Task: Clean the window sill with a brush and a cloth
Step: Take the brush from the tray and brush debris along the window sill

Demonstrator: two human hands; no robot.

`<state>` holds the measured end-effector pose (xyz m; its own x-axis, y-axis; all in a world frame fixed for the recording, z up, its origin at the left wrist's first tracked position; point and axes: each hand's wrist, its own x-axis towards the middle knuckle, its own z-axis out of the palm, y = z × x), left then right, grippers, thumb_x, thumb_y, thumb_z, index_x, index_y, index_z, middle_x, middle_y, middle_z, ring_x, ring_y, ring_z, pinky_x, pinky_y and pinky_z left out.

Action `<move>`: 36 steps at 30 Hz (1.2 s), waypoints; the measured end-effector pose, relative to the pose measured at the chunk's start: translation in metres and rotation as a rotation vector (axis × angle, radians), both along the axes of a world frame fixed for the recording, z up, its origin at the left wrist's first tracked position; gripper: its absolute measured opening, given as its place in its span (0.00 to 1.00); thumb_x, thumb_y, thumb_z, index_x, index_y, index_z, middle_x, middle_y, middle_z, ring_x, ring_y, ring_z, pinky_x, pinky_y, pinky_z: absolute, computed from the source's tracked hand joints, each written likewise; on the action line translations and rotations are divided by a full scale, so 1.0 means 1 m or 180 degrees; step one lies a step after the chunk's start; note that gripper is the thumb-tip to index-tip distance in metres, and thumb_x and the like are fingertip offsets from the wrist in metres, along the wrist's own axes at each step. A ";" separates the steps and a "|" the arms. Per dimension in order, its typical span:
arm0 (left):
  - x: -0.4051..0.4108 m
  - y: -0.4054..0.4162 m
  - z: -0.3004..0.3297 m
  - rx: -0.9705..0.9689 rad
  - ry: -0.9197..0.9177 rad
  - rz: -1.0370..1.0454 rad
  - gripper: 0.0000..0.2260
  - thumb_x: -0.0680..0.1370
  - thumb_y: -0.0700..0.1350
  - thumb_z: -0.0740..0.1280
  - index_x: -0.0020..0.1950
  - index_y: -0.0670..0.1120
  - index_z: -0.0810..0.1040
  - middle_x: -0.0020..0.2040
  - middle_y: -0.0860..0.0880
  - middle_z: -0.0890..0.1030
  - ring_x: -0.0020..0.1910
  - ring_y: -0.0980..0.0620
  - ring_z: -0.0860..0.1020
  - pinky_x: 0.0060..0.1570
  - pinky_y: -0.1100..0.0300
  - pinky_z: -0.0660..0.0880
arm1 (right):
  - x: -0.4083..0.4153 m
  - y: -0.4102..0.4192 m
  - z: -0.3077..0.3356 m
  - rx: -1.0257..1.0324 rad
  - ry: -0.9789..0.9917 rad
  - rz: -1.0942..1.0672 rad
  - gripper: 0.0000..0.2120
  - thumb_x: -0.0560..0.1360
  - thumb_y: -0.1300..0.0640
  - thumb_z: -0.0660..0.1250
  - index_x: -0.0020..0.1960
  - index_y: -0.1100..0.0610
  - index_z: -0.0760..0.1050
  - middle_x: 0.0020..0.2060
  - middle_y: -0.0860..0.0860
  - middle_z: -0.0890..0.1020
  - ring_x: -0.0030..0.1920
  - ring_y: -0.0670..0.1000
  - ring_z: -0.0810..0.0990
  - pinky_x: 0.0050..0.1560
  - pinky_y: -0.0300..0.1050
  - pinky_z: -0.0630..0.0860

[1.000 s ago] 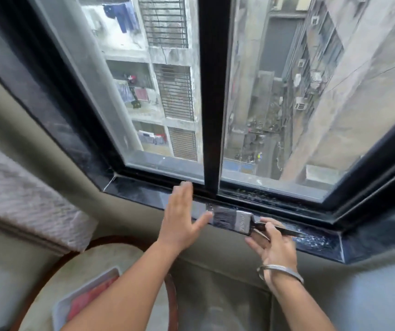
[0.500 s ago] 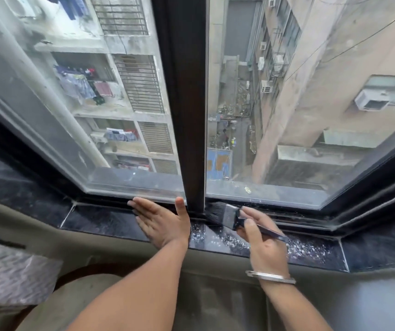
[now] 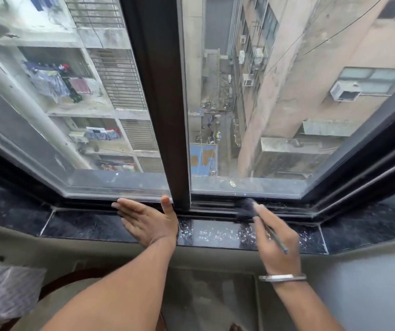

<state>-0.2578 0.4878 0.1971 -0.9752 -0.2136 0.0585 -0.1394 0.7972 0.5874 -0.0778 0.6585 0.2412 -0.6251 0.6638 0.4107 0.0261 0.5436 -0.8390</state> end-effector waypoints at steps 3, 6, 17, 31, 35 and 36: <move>0.001 0.001 0.002 -0.0009 -0.0007 -0.0020 0.50 0.75 0.74 0.40 0.78 0.32 0.40 0.80 0.30 0.46 0.79 0.34 0.54 0.76 0.43 0.52 | 0.032 0.027 0.008 0.0306 -0.0305 -0.0603 0.18 0.74 0.68 0.69 0.62 0.56 0.79 0.58 0.50 0.83 0.62 0.42 0.78 0.65 0.35 0.71; 0.001 0.000 0.002 0.0013 -0.0013 -0.0024 0.50 0.75 0.74 0.40 0.78 0.32 0.40 0.80 0.30 0.46 0.79 0.34 0.54 0.76 0.43 0.52 | 0.057 0.039 0.018 0.0691 -0.0787 -0.1256 0.16 0.77 0.60 0.66 0.62 0.48 0.78 0.61 0.51 0.82 0.62 0.47 0.79 0.59 0.39 0.74; 0.000 0.000 0.001 0.0066 -0.0033 -0.0038 0.51 0.75 0.75 0.40 0.79 0.33 0.40 0.80 0.31 0.45 0.79 0.34 0.53 0.77 0.42 0.51 | -0.002 -0.060 0.032 0.1030 -0.0387 0.0629 0.18 0.75 0.62 0.70 0.64 0.51 0.78 0.64 0.50 0.80 0.63 0.47 0.79 0.60 0.44 0.78; 0.001 0.002 0.003 0.0086 -0.0020 -0.0023 0.50 0.75 0.74 0.40 0.79 0.32 0.42 0.80 0.30 0.47 0.79 0.33 0.55 0.76 0.42 0.52 | 0.028 0.047 0.040 0.0358 -0.1293 0.0289 0.13 0.69 0.69 0.71 0.47 0.53 0.84 0.47 0.47 0.86 0.51 0.47 0.84 0.57 0.43 0.77; 0.001 0.001 0.002 0.0096 0.0012 0.0000 0.50 0.76 0.74 0.40 0.79 0.32 0.42 0.80 0.30 0.47 0.79 0.33 0.55 0.76 0.42 0.53 | 0.045 0.060 0.056 0.0728 -0.2045 -0.0766 0.12 0.69 0.69 0.69 0.48 0.56 0.84 0.48 0.53 0.86 0.51 0.57 0.83 0.52 0.51 0.79; 0.001 0.001 0.002 0.0093 0.0021 0.0000 0.50 0.76 0.74 0.40 0.79 0.32 0.42 0.80 0.30 0.47 0.79 0.33 0.55 0.76 0.41 0.53 | 0.046 0.055 0.060 0.0912 -0.2104 -0.0901 0.13 0.69 0.69 0.69 0.49 0.56 0.83 0.49 0.54 0.86 0.52 0.58 0.83 0.52 0.51 0.79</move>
